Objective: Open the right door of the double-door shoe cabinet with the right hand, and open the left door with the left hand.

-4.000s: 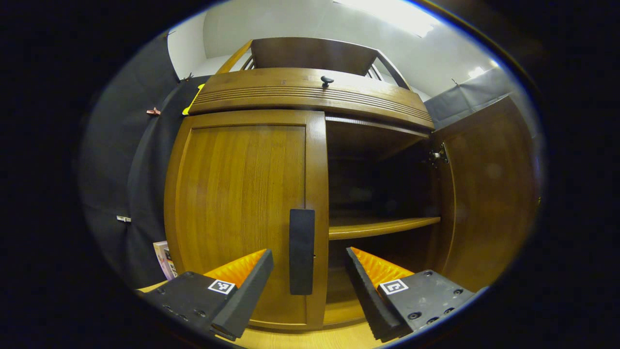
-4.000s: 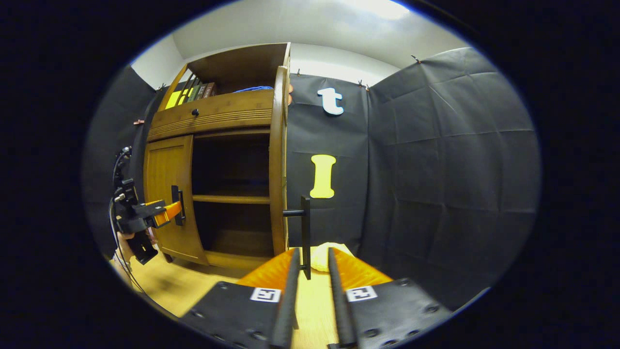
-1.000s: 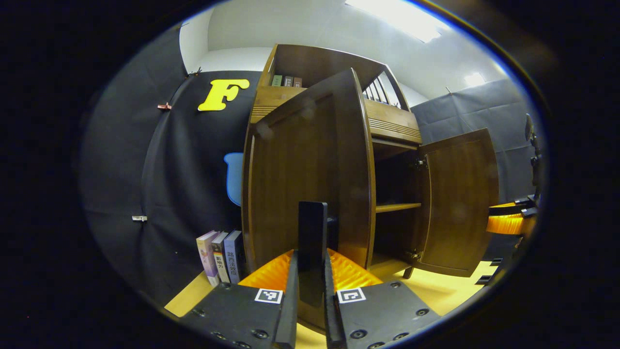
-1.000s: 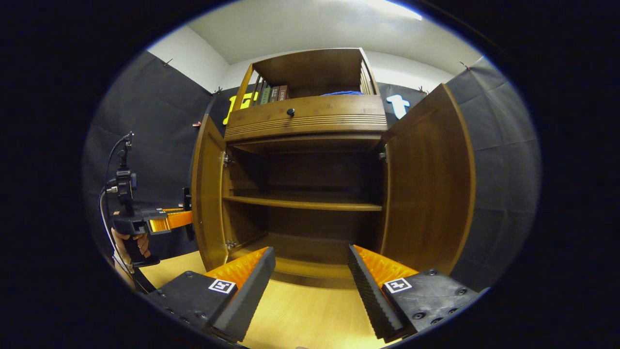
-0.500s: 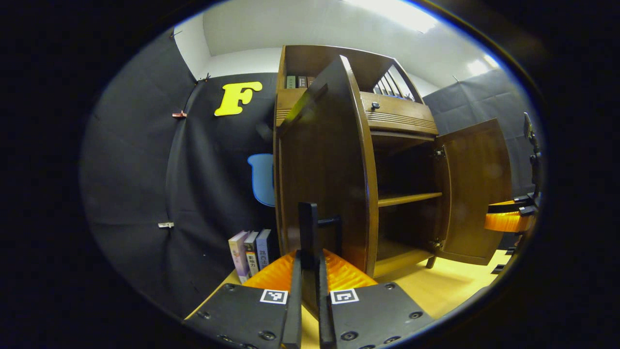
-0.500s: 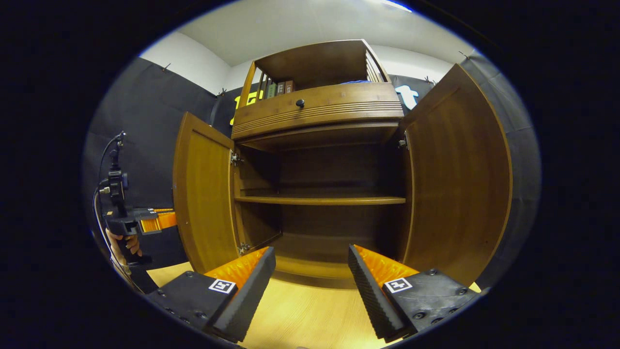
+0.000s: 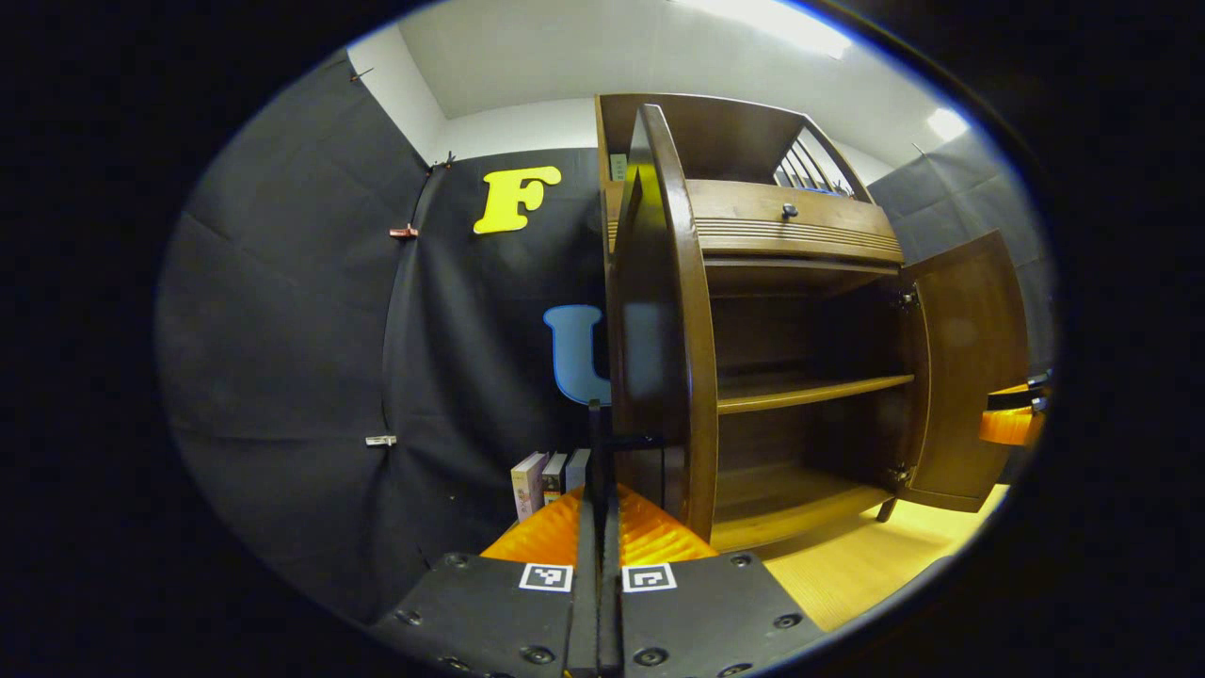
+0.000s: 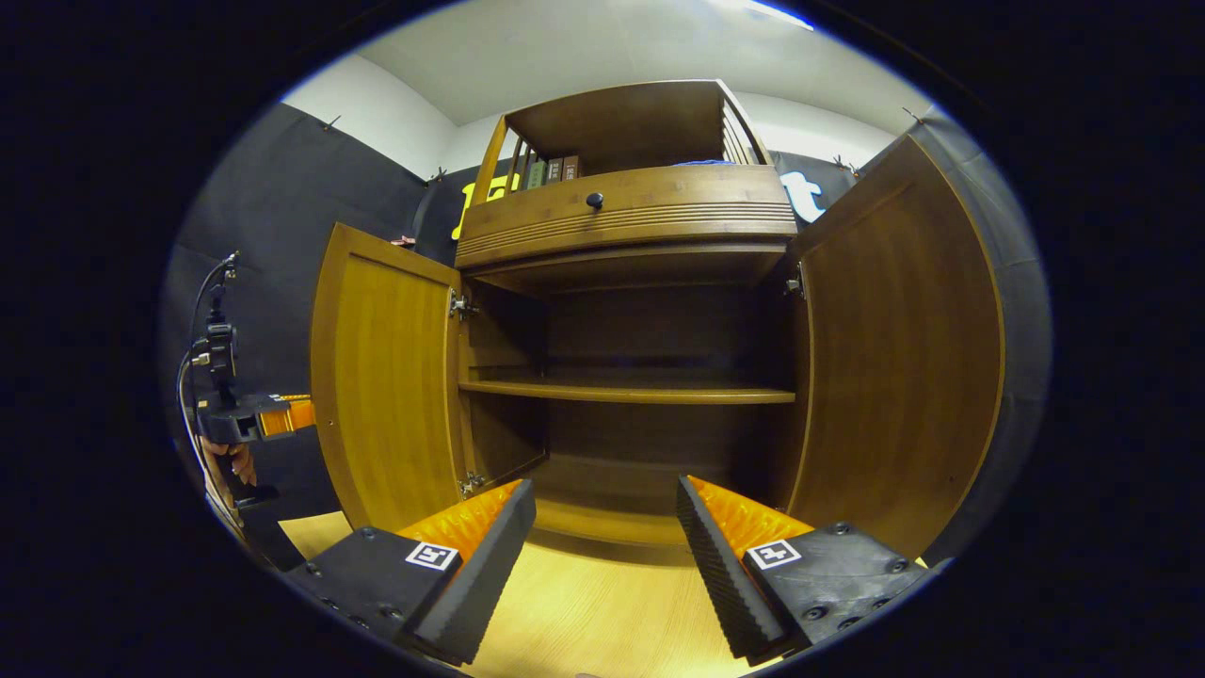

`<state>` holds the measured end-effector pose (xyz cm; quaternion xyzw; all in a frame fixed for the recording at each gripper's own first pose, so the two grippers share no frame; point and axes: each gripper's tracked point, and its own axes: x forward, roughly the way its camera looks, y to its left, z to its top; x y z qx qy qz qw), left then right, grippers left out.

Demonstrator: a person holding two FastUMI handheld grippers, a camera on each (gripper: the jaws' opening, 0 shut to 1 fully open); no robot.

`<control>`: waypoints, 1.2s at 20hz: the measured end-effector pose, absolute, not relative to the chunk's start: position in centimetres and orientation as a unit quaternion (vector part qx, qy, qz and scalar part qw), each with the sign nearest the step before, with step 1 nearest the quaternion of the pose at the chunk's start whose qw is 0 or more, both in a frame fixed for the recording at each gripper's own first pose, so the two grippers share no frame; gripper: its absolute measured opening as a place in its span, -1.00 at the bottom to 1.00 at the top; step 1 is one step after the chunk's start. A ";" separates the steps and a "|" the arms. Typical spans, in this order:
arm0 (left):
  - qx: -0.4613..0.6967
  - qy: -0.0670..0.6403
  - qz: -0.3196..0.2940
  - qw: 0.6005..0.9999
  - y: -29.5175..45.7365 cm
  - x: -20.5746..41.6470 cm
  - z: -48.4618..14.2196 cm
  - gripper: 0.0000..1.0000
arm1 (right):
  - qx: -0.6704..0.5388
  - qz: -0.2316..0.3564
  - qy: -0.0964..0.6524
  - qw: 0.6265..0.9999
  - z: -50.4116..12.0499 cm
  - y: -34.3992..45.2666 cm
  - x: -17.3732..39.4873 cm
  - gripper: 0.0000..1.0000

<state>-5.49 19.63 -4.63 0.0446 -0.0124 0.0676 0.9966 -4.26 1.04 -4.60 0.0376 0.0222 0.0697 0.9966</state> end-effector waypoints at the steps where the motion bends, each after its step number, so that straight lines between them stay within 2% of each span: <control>1: 0.051 -0.014 0.070 0.996 19.7 -6.1 -4.4 -0.90 | 0.036 0.068 0.022 0.997 -4.5 0.9 -4.4 0.91; 4: 0.066 -0.019 0.066 0.995 18.7 -8.3 -3.2 -0.89 | 0.032 0.059 0.025 0.997 -4.5 0.3 -4.4 0.92; 5: 0.063 -0.021 0.051 0.997 17.5 -9.1 -2.8 -0.94 | 0.034 0.056 0.027 0.997 -4.5 0.3 -4.4 0.92; 9: 0.044 -0.020 -0.019 0.999 12.7 -11.4 -1.7 -0.90 | 0.043 0.049 0.034 0.997 -4.3 0.3 -5.4 0.91; 12: 0.035 -0.016 -0.046 0.998 10.4 -11.1 -2.2 -0.87 | 0.049 0.023 0.017 0.998 -2.9 -0.6 -6.1 0.91; 13: 0.033 -0.012 -0.052 0.998 9.7 -10.8 -2.6 -0.94 | 0.045 0.016 0.013 0.999 -2.6 -0.7 -6.3 0.91; 16: 0.037 -0.029 -0.065 0.997 7.8 -9.2 -2.4 -0.88 | 0.028 0.009 0.010 1.000 -2.0 -0.8 -6.7 0.92; 21: 0.002 -0.018 -0.070 0.997 6.0 -6.7 -3.1 0.46 | 0.011 0.007 0.006 1.000 -1.4 -2.0 -7.8 0.92; 22: -0.004 -0.012 -0.071 0.997 5.7 -6.3 -3.2 0.49 | 0.014 0.008 0.005 1.000 -1.4 -2.3 -7.8 0.91; 23: -0.009 -0.009 -0.071 0.997 5.4 -5.7 -3.5 0.67 | 0.017 0.007 0.005 1.000 -1.3 -2.7 -7.7 0.92; 24: -0.012 -0.006 -0.070 0.997 5.2 -5.4 -3.6 0.75 | 0.019 0.005 0.004 1.000 -1.6 -3.1 -8.1 0.91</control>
